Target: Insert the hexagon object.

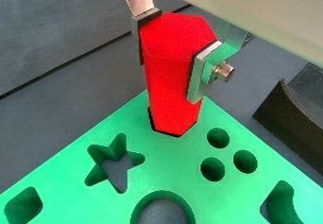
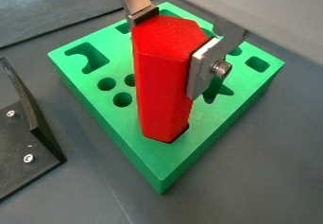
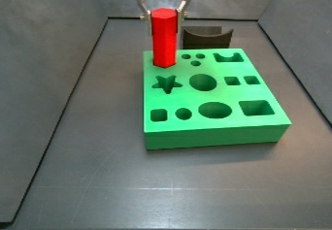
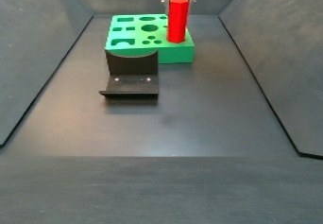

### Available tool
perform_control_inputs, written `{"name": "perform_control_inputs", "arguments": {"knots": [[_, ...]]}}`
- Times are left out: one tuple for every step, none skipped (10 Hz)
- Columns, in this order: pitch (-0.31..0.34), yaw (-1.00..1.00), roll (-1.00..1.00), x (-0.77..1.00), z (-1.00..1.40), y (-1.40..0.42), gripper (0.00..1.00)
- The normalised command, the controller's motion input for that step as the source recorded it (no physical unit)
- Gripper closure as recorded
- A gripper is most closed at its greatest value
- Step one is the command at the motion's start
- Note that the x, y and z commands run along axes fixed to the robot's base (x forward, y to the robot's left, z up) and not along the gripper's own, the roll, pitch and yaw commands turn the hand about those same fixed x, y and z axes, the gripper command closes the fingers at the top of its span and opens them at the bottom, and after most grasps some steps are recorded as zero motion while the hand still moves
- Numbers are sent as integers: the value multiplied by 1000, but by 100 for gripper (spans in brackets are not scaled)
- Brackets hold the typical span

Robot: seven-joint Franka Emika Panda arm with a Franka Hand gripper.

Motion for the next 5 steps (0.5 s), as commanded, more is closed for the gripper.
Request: {"name": "perform_control_inputs", "arguments": {"knots": [[-139,0,-113,0,-671,0,100],[-107,0,-109,86,-720,-137,100],[-91,0,-117,57,-654,-106,100],[-119,0,-153,0,-554,-54,100],[-104,0,-151,0,-511,0,100]]}}
